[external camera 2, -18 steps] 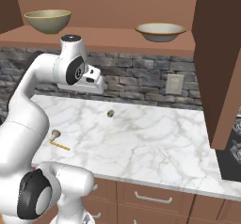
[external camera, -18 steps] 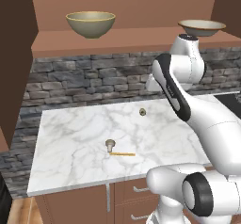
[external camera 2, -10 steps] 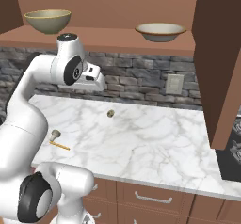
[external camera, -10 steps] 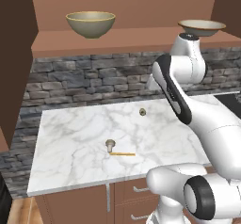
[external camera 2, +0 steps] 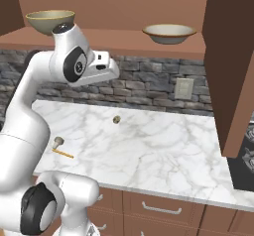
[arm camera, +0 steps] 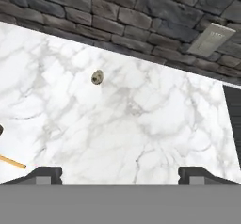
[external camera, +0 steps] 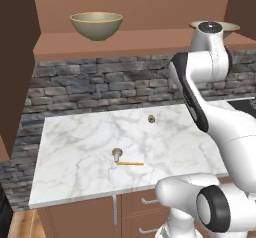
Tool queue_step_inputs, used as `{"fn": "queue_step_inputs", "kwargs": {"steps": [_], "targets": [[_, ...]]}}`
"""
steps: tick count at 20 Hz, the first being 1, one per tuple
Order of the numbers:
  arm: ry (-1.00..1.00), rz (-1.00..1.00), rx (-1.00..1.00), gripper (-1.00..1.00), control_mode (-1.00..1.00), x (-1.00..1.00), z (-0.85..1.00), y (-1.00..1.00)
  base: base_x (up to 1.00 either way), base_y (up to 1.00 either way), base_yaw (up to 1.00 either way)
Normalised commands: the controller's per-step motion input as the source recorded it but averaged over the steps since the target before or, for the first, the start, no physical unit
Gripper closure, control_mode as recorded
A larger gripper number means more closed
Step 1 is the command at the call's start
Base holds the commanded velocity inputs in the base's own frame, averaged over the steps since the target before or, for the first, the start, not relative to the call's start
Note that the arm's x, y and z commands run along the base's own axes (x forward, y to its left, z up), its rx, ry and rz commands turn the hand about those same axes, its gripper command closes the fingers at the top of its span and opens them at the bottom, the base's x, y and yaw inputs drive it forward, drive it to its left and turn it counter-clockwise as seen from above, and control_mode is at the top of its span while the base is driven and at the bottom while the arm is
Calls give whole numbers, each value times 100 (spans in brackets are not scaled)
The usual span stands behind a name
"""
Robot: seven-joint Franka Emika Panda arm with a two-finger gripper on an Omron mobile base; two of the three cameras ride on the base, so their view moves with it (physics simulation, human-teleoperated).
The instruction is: Pick both bowls and place them on the counter. Then place the mushroom in one bowl and place the cream cheese stick in the other bowl.
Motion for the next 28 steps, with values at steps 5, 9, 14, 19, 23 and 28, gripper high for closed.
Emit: {"fn": "queue_step_inputs", "kwargs": {"steps": [5, 9, 14, 19, 23, 28], "targets": [[-1, 11, -19, -100, -100, 0, 58, -51, 0, 0, 0], [0, 11, -18, -100, -100, 1, 59, -52, 0, 0, 0], [0, 13, -13, -100, -100, 14, 46, -46, 0, 0, 0], [0, 15, -4, -100, -100, 43, 29, -28, 0, 0, 0], [0, 11, 0, -100, -100, 63, 24, -21, 0, 0, 0], [0, 5, 0, -100, -100, 64, 29, -23, 0, 0, 0]]}}
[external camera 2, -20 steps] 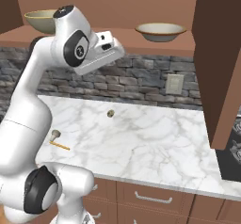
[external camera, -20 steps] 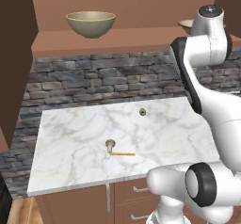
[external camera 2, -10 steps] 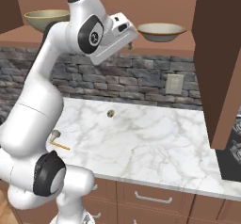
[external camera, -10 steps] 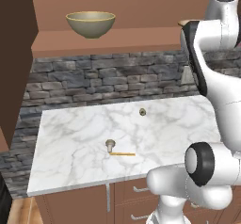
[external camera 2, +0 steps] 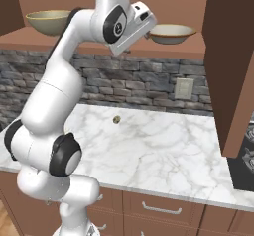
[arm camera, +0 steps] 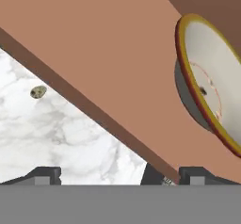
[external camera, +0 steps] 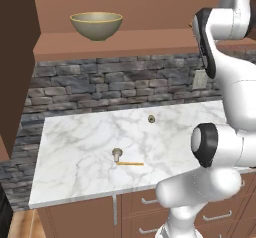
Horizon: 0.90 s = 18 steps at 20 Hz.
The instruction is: Pick both bowls and place them on the counter. Then place the mushroom in one bowl and place the cream cheese stick in the other bowl.
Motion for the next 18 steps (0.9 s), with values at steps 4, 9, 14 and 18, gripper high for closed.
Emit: {"fn": "queue_step_inputs", "kwargs": {"steps": [4, 9, 14, 18], "targets": [[-1, 0, -1, -100, -100, 56, 25, -17, 0, 0, 0], [-1, 0, -2, -100, -100, 59, 4, -5, 0, 0, 0], [-5, 0, 0, -100, -100, 50, -2, -8, 0, 0, 0], [-3, 0, -1, -100, -100, 36, -1, -4, 0, 0, 0]]}}
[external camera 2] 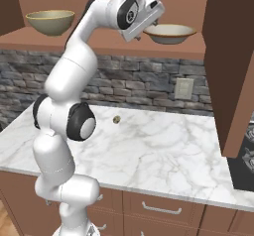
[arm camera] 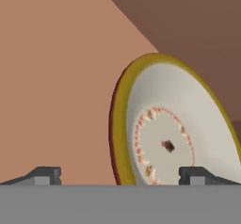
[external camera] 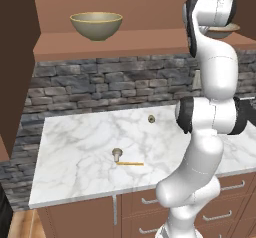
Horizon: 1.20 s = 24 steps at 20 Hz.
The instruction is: Pick both bowls and place them on the counter. Then place the mushroom in one bowl and place the cream cheese stick in the other bowl.
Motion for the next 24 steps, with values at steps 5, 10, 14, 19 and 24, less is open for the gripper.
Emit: {"fn": "queue_step_inputs", "kwargs": {"steps": [5, 10, 14, 19, 24], "targets": [[-1, 0, -1, -100, -100, 35, -8, -6, 0, 0, 0], [0, 0, 0, -100, -100, 26, -13, -9, 0, 0, 0], [0, 0, -1, -100, -100, 0, -16, -6, 0, 0, 0], [0, 1, 0, -100, -100, 0, -11, -11, 0, 0, 0], [0, 0, 0, -100, -100, 0, -25, -5, 0, 0, 0]]}}
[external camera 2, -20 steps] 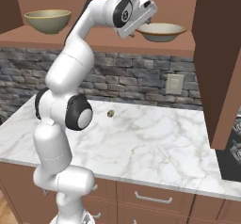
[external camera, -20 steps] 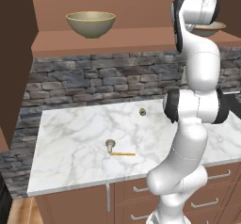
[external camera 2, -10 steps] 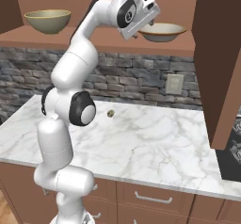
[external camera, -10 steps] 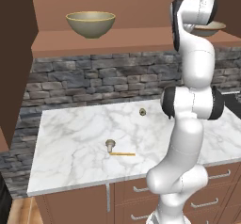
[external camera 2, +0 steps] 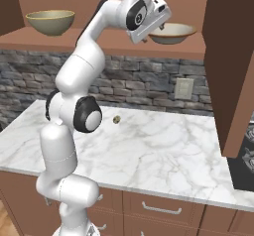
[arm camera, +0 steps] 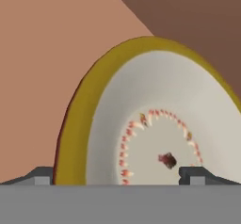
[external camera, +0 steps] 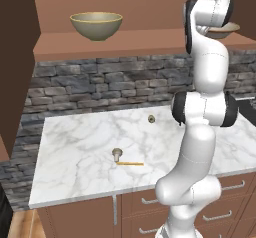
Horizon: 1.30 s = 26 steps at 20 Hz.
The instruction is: Pick both bowls and place them on the counter. Then place the mushroom in one bowl and place the cream cheese stick in the other bowl.
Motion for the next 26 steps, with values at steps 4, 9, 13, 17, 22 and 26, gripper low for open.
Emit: {"fn": "queue_step_inputs", "kwargs": {"steps": [4, 9, 13, 17, 22, 26], "targets": [[0, 0, 0, 100, -100, 0, -28, 0, 0, 0, 0], [0, 0, 0, 100, -100, 0, -7, 0, 0, 0, 0], [-4, 0, 0, 100, -100, -18, 0, 0, 0, 0, 0], [-11, 0, 0, 100, -100, -64, 9, 3, 0, 0, 0], [-4, 7, -1, 100, -100, -88, 3, 29, 0, 0, 0], [0, 12, -3, 100, -100, -100, -3, 49, 0, 0, 0]]}}
